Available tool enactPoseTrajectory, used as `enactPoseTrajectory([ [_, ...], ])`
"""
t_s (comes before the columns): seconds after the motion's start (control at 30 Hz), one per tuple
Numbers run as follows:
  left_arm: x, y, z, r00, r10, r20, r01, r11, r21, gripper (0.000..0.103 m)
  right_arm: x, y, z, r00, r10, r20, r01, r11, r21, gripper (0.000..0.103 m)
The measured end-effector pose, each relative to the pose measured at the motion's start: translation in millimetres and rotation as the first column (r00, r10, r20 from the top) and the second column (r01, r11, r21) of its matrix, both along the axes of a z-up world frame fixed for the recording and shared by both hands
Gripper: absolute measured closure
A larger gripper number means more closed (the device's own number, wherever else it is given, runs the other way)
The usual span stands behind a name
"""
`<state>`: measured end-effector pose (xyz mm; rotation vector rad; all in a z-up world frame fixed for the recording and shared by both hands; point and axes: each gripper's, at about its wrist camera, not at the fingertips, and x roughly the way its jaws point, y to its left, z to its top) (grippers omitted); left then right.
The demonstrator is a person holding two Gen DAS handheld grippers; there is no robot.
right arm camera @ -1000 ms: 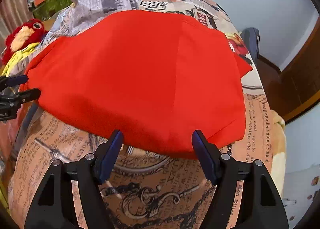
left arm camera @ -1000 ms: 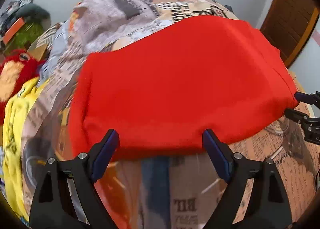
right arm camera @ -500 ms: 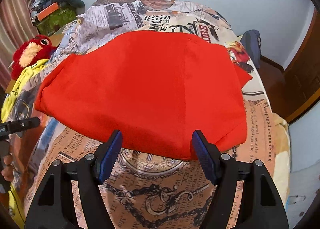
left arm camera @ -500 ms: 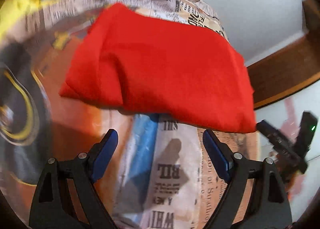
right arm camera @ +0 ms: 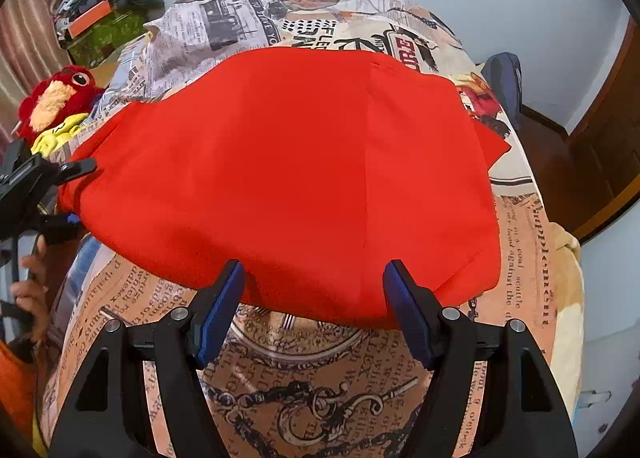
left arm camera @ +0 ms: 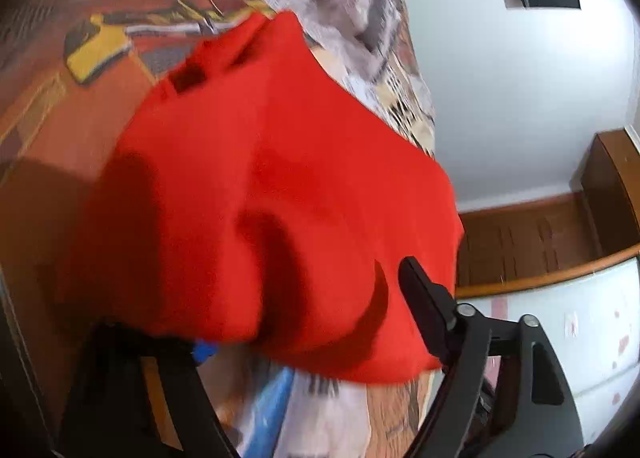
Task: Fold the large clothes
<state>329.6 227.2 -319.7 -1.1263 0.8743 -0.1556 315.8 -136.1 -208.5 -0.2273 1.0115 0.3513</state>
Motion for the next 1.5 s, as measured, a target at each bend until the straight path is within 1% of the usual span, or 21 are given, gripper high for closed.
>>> enactPoseTrajectory([
  [0.03, 3, 2, 0, 1.000, 0.018, -0.001, -0.018, 1.000, 0.007, 0.031, 1, 1, 0, 1.000, -0.001, -0.001, 0.001, 1.000, 0.001, 0.034],
  [0.17, 11, 9, -4, 0.995, 0.097, -0.023, -0.096, 0.995, 0.029, 0.047, 4, 5, 2, 1.000, 0.004, 0.006, -0.004, 1.000, -0.009, 0.034],
  [0.23, 15, 11, -5, 0.991, 0.132, -0.035, -0.130, 0.990, 0.048, 0.051, 6, 10, 4, 1.000, 0.015, 0.009, -0.014, 1.000, -0.014, 0.034],
  [0.27, 18, 11, -4, 0.989, 0.146, -0.039, -0.143, 0.988, 0.064, 0.058, 7, 13, 5, 1.000, 0.019, 0.011, -0.019, 1.000, -0.016, 0.034],
  [0.3, 19, 10, -3, 0.986, 0.161, -0.042, -0.156, 0.984, 0.089, 0.069, 8, 17, 7, 1.000, 0.026, 0.018, -0.026, 1.000, -0.017, 0.034],
  [0.33, 19, 9, 0, 0.984, 0.171, -0.039, -0.166, 0.979, 0.118, 0.075, 9, 21, 10, 0.999, 0.035, 0.030, -0.034, 0.999, -0.015, 0.034],
  [0.37, 19, 8, 5, 0.984, 0.175, -0.022, -0.170, 0.975, 0.144, 0.083, 10, 27, 15, 0.997, 0.049, 0.056, -0.049, 0.999, -0.012, 0.034],
  [0.4, 18, 7, 10, 0.984, 0.177, -0.006, -0.173, 0.970, 0.169, 0.087, 10, 31, 17, 0.996, 0.059, 0.074, -0.058, 0.998, -0.013, 0.034],
  [0.47, 3, 8, 23, 0.984, 0.175, 0.036, -0.179, 0.958, 0.224, 0.092, 11, 44, 24, 0.991, 0.090, 0.099, -0.089, 0.996, -0.017, 0.034],
  [0.53, -3, 8, 41, 0.979, 0.187, 0.080, -0.202, 0.944, 0.261, 0.094, 14, 54, 26, 0.988, 0.117, 0.100, -0.117, 0.993, -0.002, 0.034],
  [0.67, -12, 18, 73, 0.964, 0.213, 0.157, -0.250, 0.931, 0.267, 0.095, 24, 76, 21, 0.988, 0.146, 0.055, -0.149, 0.988, 0.043, 0.034],
  [0.8, -28, 20, 103, 0.947, 0.237, 0.217, -0.299, 0.897, 0.326, 0.096, 28, 101, 7, 0.986, 0.168, -0.013, -0.166, 0.980, 0.110, 0.034],
  [0.87, -35, 23, 115, 0.936, 0.258, 0.240, -0.330, 0.879, 0.344, 0.096, 26, 113, -1, 0.981, 0.187, -0.040, -0.181, 0.976, 0.124, 0.034],
  [1.0, -43, 25, 140, 0.919, 0.268, 0.288, -0.366, 0.853, 0.373, 0.096, 12, 143, -16, 0.962, 0.270, -0.046, -0.264, 0.958, 0.108, 0.028],
  [1.07, -39, 20, 149, 0.919, 0.253, 0.302, -0.360, 0.850, 0.384, 0.096, 3, 155, -20, 0.948, 0.318, -0.030, -0.315, 0.946, 0.075, 0.027],
  [1.13, -33, 8, 160, 0.923, 0.218, 0.316, -0.341, 0.844, 0.413, 0.096, -8, 163, -19, 0.931, 0.366, -0.005, -0.366, 0.930, 0.024, 0.027],
  [1.2, -25, -10, 172, 0.931, 0.169, 0.325, -0.309, 0.838, 0.450, 0.096, -12, 157, -13, 0.922, 0.387, 0.007, -0.387, 0.922, 0.016, 0.027],
  [1.3, -9, -38, 185, 0.934, 0.102, 0.342, -0.267, 0.836, 0.480, 0.096, -8, 129, 4, 0.936, 0.352, 0.006, -0.351, 0.931, 0.105, 0.027],
  [1.4, 6, -72, 200, 0.937, 0.029, 0.347, -0.215, 0.834, 0.509, 0.096, 4, 82, 21, 0.968, 0.251, 0.010, -0.248, 0.950, 0.191, 0.027],
  [1.47, 18, -102, 208, 0.936, -0.033, 0.350, -0.167, 0.835, 0.525, 0.096, 10, 44, 29, 0.985, 0.173, 0.019, -0.173, 0.959, 0.224, 0.027],
  [1.5, 27, -122, 212, 0.933, -0.079, 0.351, -0.127, 0.840, 0.527, 0.096, 12, 24, 31, 0.991, 0.132, 0.025, -0.134, 0.963, 0.234, 0.027],
])
